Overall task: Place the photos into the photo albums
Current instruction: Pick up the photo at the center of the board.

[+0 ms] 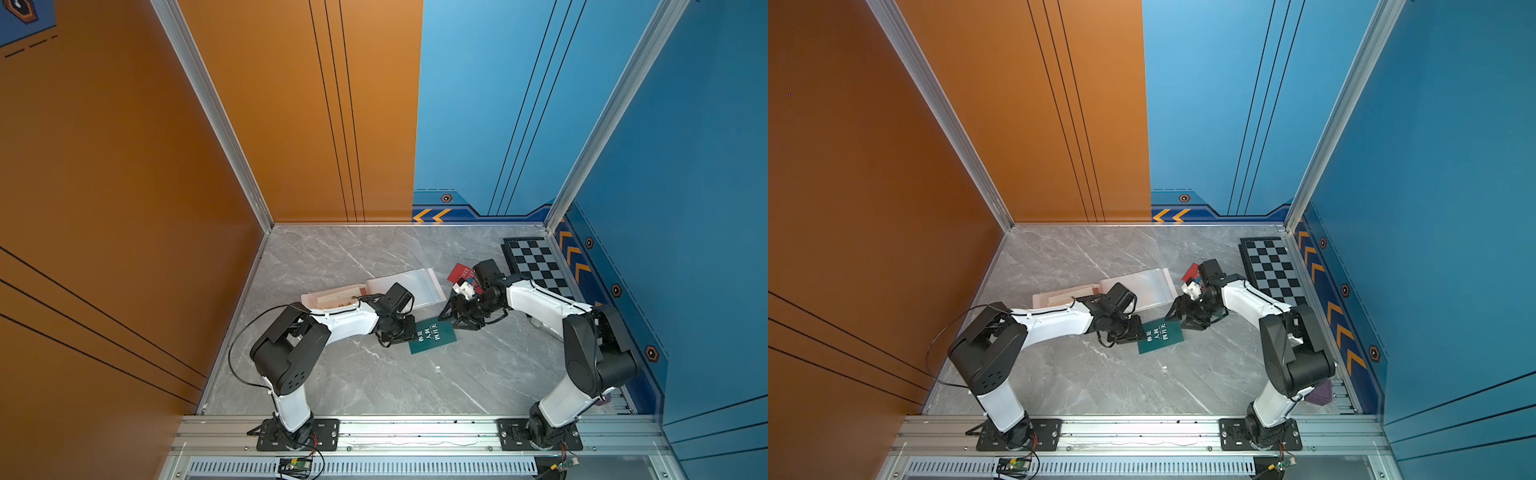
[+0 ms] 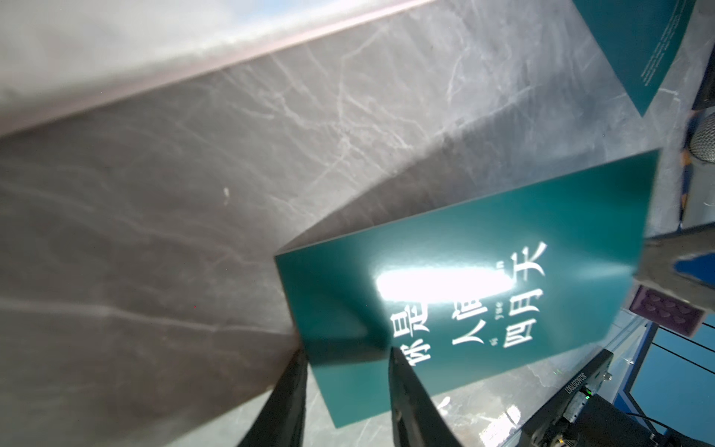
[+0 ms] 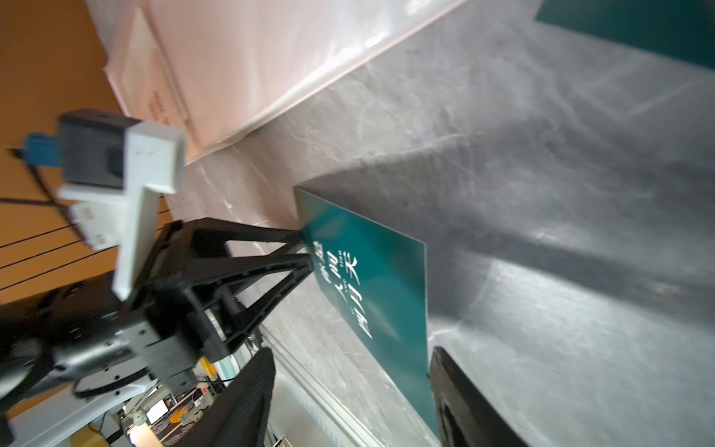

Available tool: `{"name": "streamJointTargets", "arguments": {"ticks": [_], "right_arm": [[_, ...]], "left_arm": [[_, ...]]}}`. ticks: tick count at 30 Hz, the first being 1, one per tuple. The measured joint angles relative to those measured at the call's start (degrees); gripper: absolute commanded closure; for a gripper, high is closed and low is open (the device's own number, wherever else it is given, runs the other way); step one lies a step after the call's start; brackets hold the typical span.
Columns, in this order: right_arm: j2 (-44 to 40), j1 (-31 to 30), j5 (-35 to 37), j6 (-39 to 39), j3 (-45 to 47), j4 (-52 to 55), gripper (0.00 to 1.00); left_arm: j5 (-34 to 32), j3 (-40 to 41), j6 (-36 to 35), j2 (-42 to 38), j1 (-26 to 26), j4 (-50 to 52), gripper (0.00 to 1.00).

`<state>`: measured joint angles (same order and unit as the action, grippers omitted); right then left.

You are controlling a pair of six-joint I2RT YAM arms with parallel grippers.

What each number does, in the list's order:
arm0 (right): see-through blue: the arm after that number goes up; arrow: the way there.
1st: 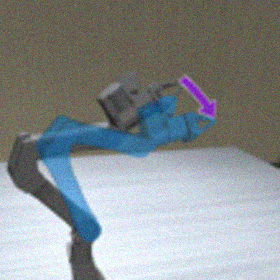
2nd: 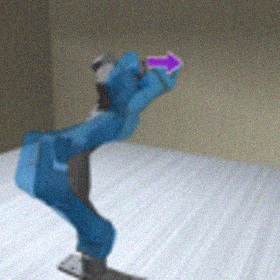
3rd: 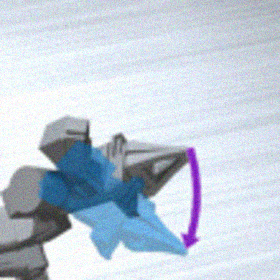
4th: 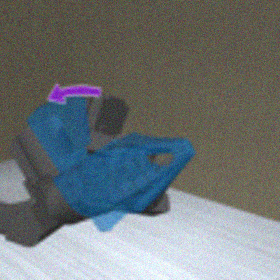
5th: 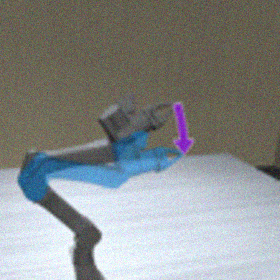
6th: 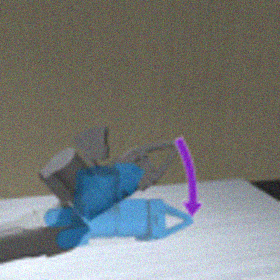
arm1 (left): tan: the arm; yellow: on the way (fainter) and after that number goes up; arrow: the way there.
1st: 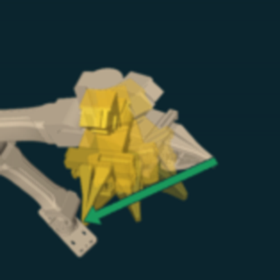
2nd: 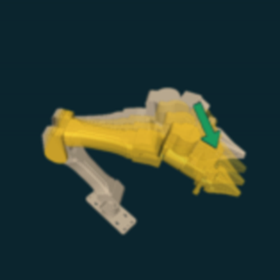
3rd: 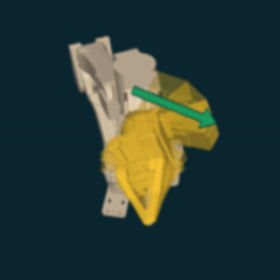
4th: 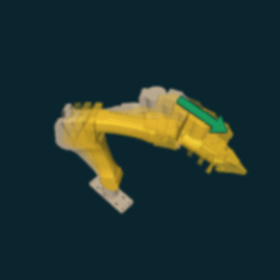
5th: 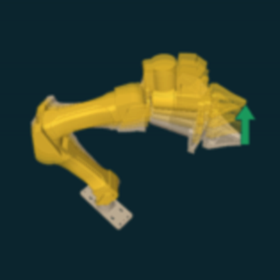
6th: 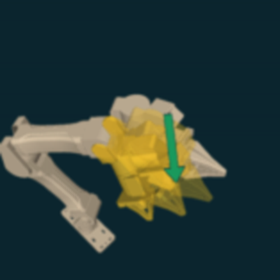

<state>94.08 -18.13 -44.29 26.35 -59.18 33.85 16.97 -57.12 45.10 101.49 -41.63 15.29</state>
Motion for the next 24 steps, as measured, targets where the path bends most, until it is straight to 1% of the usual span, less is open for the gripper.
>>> {"name": "streamJointTargets", "arguments": {"ticks": [7,9,13,15,17,19,21,24], "right_arm": [[-0.9,-1.3,-7.1,-0.7,0.0,-0.1,0.36],[-0.9,-1.9,-8.2,-0.9,0.0,0.0,0.39],[-0.9,-2.0,-8.4,-1.1,0.0,0.0,0.53],[-0.9,-1.4,-8.2,-1.0,0.0,-0.1,0.65],[-0.8,-0.8,-8.0,-1.1,0.0,-0.2,0.70],[-0.6,-0.3,-7.6,-1.1,0.0,-0.4,0.72],[-0.1,0.1,-6.9,-1.0,0.0,-0.5,0.81],[0.4,0.2,-6.5,-1.2,-0.1,-0.5,0.90]], "left_arm": [[1.6,-1.7,0.0,1.8,0.0,-1.3,0.63],[1.9,-1.9,0.0,2.0,0.0,-1.5,0.63],[1.9,-1.9,0.0,2.0,0.0,-1.5,0.64],[1.9,-1.8,0.0,2.0,0.0,-1.5,0.63],[1.9,-1.8,0.0,2.0,0.0,-1.6,0.63],[1.9,-1.8,-0.1,2.0,0.1,-1.6,0.63],[1.9,-1.8,-0.2,1.9,0.3,-1.6,0.64],[1.7,-1.8,-0.3,1.8,0.4,-1.5,0.64]]}}
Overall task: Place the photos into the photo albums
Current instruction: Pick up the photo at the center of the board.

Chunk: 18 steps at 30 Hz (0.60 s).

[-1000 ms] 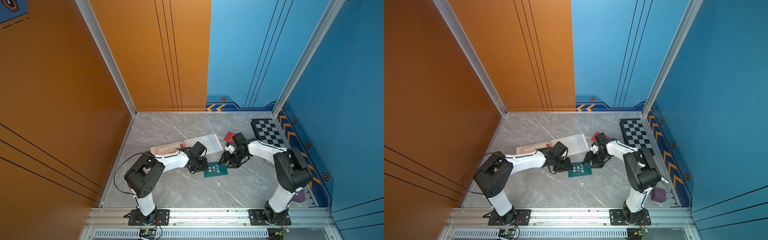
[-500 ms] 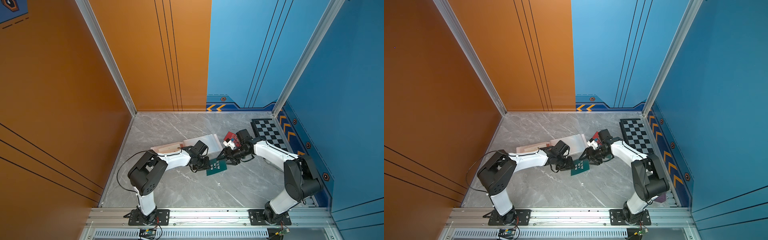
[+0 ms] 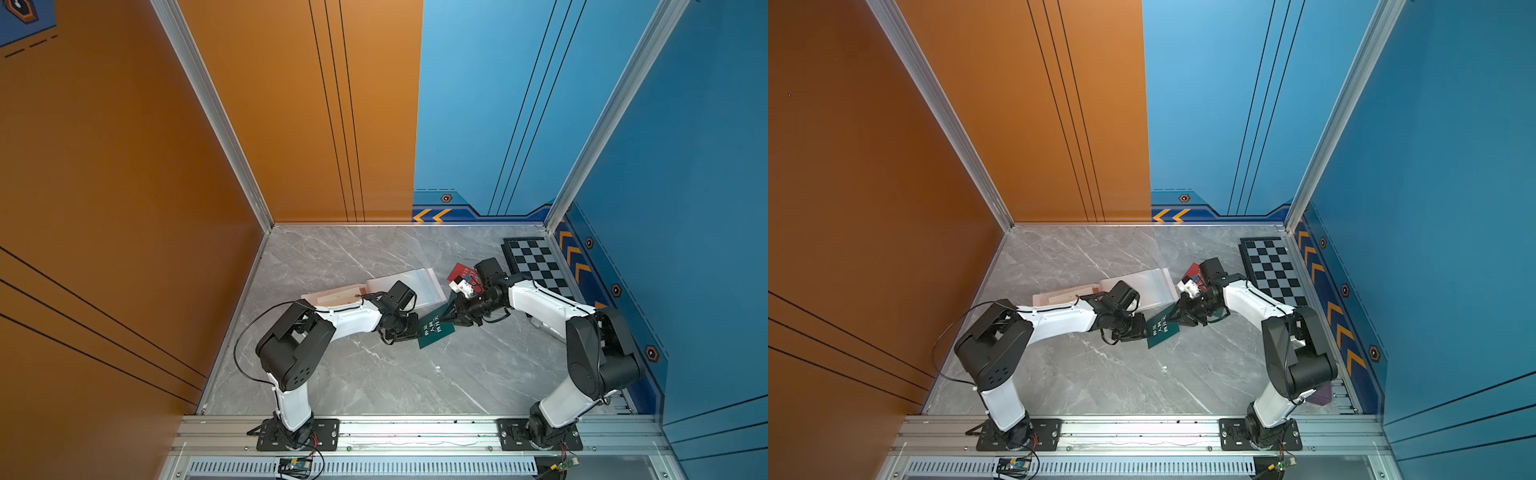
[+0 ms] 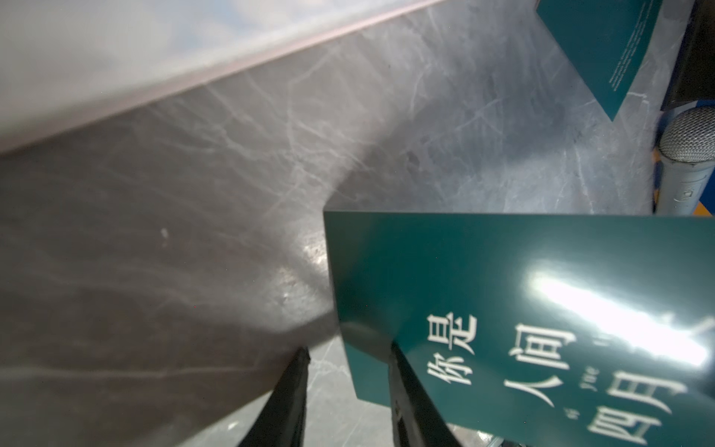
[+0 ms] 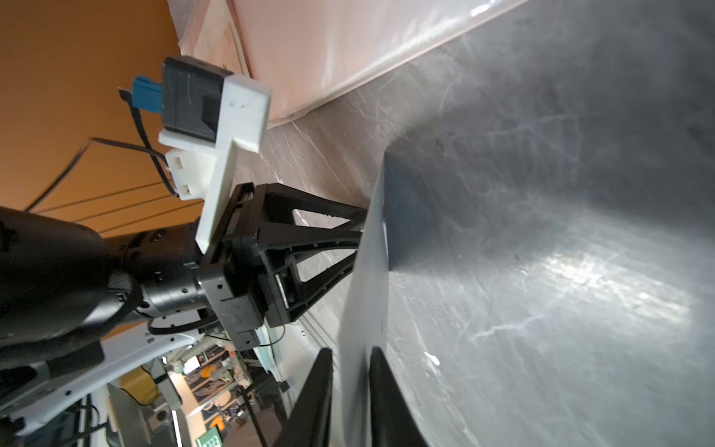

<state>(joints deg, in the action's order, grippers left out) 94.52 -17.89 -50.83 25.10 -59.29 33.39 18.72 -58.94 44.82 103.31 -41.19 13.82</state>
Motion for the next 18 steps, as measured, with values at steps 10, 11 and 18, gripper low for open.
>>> {"name": "streamJointTargets", "arguments": {"ticks": [10,11,18], "right_arm": [[0.2,0.8,0.0,-0.9,-4.0,0.2,1.00],[0.2,0.8,0.0,-0.9,-4.5,0.3,1.00],[0.2,0.8,0.0,-0.9,-7.7,0.7,1.00]], "left_arm": [[-1.4,2.1,-1.4,-2.9,3.6,1.4,0.64],[-1.6,2.8,-1.5,-3.9,4.3,1.6,0.64],[-2.2,6.2,-2.0,-11.1,9.0,2.4,0.64]]}}
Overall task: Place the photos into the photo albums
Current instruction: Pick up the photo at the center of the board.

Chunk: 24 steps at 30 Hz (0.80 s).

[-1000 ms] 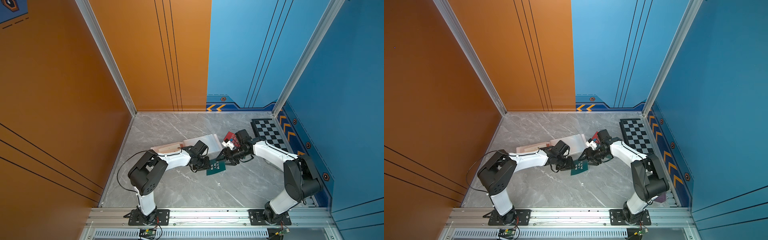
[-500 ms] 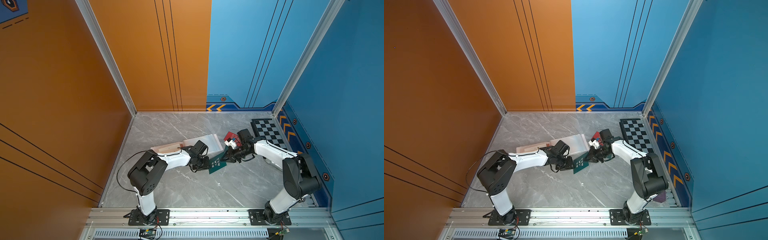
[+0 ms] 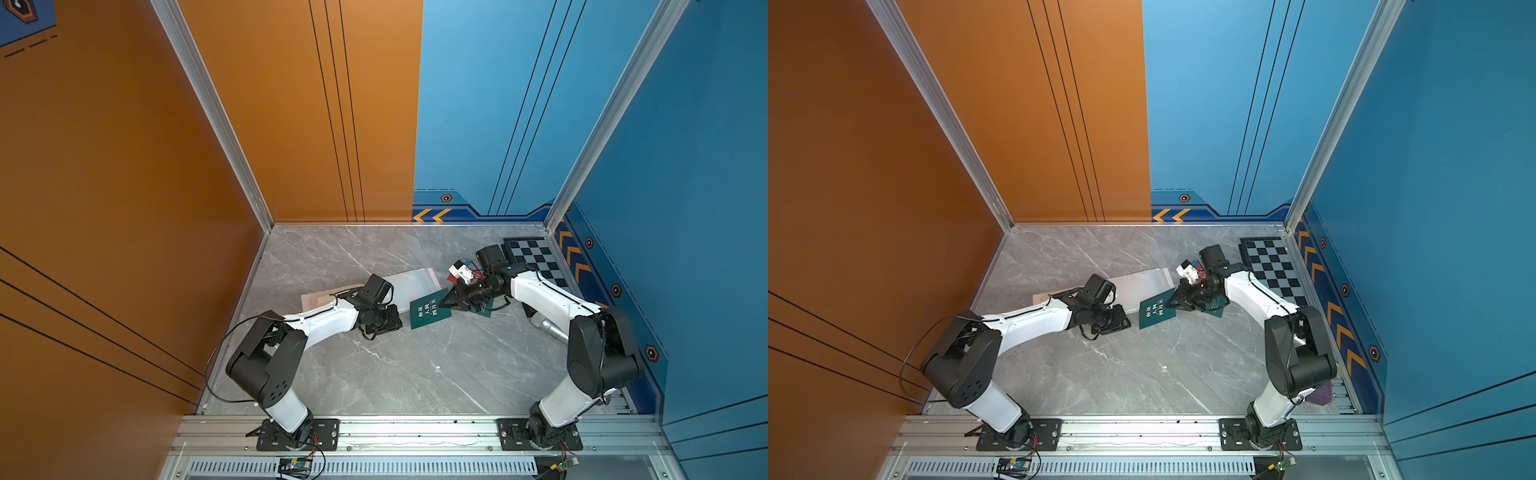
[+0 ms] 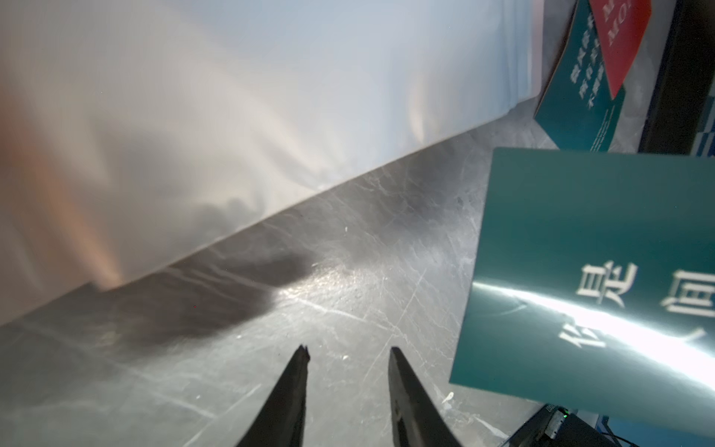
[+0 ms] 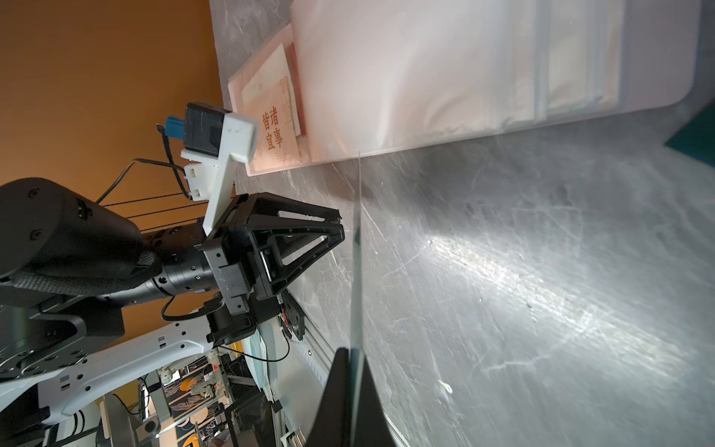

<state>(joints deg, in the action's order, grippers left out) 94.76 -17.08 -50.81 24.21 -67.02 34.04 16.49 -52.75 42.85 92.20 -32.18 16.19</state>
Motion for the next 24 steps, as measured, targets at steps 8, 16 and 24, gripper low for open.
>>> {"name": "streamJointTargets", "arguments": {"ticks": [8,16,24], "right_arm": [[0.0,-0.2,-0.5,0.0,-6.3,0.3,1.00],[3.1,-1.0,-2.4,1.6,-15.9,-1.0,1.00],[8.2,-3.0,-7.1,8.6,-22.0,-9.5,1.00]], "left_arm": [[0.8,1.8,-1.4,-7.5,6.7,0.3,0.63],[8.4,2.5,-2.2,-14.5,16.9,0.6,0.61],[22.3,3.0,0.8,-15.5,21.4,-6.2,0.61]]}}
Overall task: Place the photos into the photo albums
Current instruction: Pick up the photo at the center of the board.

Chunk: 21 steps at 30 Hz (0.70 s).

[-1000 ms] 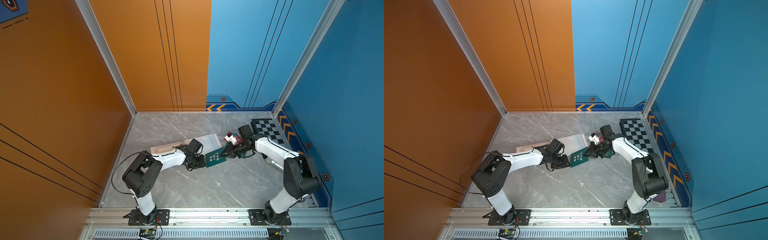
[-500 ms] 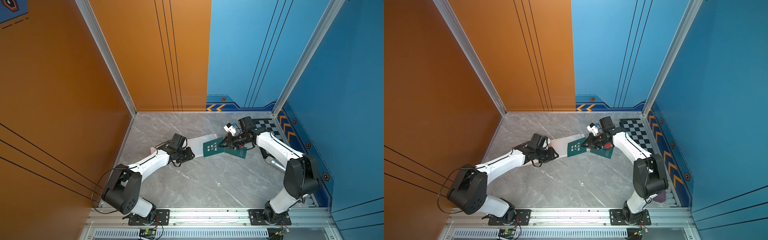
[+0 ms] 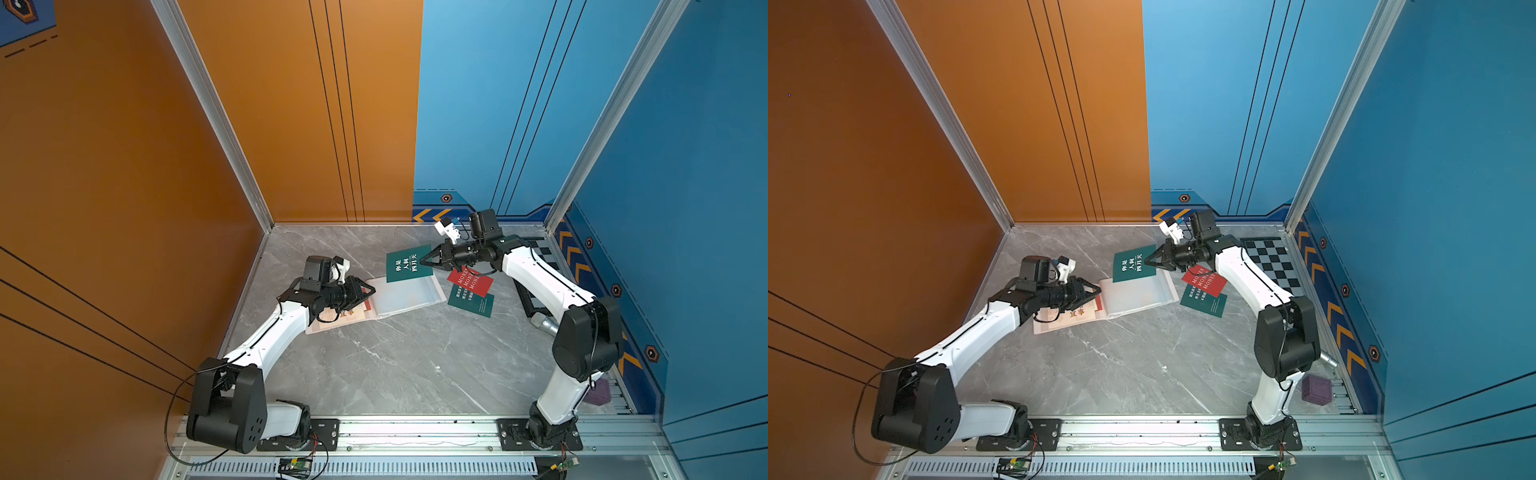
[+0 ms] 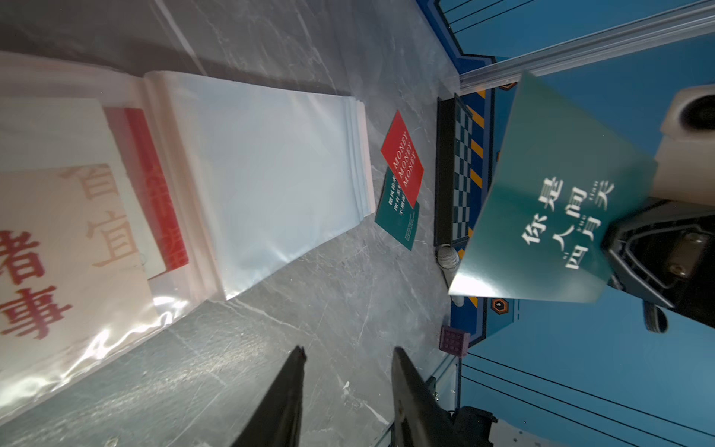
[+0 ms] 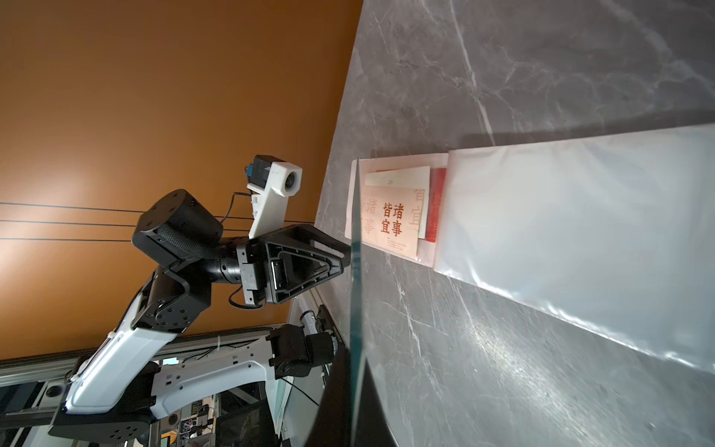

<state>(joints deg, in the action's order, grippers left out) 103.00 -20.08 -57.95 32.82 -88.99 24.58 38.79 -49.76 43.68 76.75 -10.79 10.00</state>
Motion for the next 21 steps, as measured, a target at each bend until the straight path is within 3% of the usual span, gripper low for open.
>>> {"name": "streamJointTargets", "arguments": {"ticks": [8,21], "right_arm": [[3.7,-1.1,-3.7,3.5,-1.7,-3.2,1.00],[5.4,-3.9,-8.0,4.6,-3.6,-3.8,1.00]], "left_arm": [[7.5,-0.1,5.3,0.8,3.3,-8.2,0.61],[12.2,-3.5,6.4,5.0,6.8,-10.4,0.62]]}}
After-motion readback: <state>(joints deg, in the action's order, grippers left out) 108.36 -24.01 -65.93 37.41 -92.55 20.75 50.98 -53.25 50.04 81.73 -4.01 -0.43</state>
